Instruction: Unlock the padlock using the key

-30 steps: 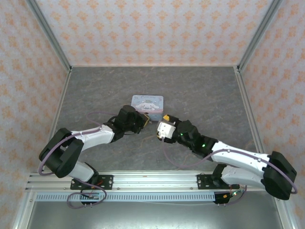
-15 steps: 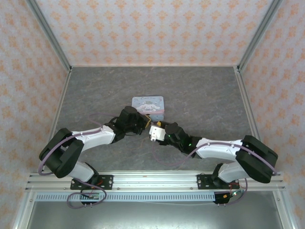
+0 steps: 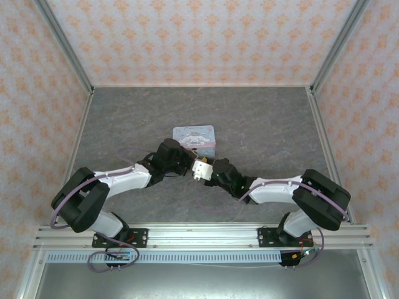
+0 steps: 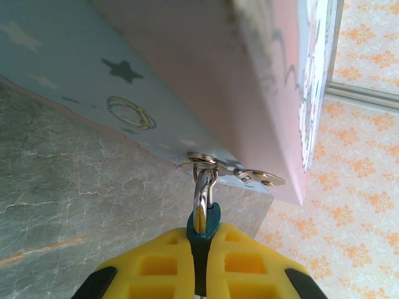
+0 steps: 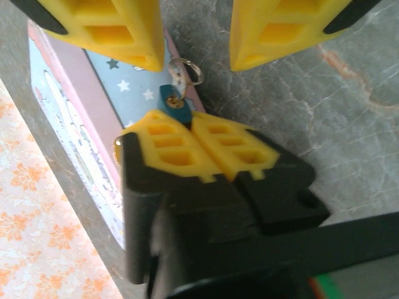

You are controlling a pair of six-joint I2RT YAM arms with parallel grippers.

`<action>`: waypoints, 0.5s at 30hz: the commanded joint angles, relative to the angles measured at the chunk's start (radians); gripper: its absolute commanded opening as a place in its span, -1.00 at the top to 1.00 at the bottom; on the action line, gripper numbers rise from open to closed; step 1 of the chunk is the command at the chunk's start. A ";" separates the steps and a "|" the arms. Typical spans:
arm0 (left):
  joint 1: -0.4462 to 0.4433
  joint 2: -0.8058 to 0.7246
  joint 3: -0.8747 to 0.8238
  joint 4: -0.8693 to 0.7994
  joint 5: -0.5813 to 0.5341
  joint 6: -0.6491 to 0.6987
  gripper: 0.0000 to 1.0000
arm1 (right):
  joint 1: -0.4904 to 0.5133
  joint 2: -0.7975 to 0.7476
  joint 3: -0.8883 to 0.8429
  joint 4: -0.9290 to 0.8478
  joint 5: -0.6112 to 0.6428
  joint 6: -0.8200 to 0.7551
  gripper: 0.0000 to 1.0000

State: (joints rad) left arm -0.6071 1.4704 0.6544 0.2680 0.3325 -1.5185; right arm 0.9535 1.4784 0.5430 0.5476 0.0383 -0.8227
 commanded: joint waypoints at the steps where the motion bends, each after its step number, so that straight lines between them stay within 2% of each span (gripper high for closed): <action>1: -0.008 -0.014 0.028 0.014 -0.006 -0.006 1.00 | -0.014 0.022 0.032 0.068 0.018 0.013 0.41; 12: -0.010 -0.012 0.023 0.020 -0.004 -0.011 1.00 | -0.025 0.059 0.041 0.082 0.012 0.040 0.65; 15: -0.009 -0.009 0.025 0.022 -0.001 -0.011 1.00 | -0.026 0.067 0.044 0.091 0.011 0.049 0.66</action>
State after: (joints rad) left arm -0.6090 1.4704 0.6544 0.2680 0.3325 -1.5211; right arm 0.9321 1.5326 0.5568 0.5938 0.0387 -0.8024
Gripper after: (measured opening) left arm 0.082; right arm 0.170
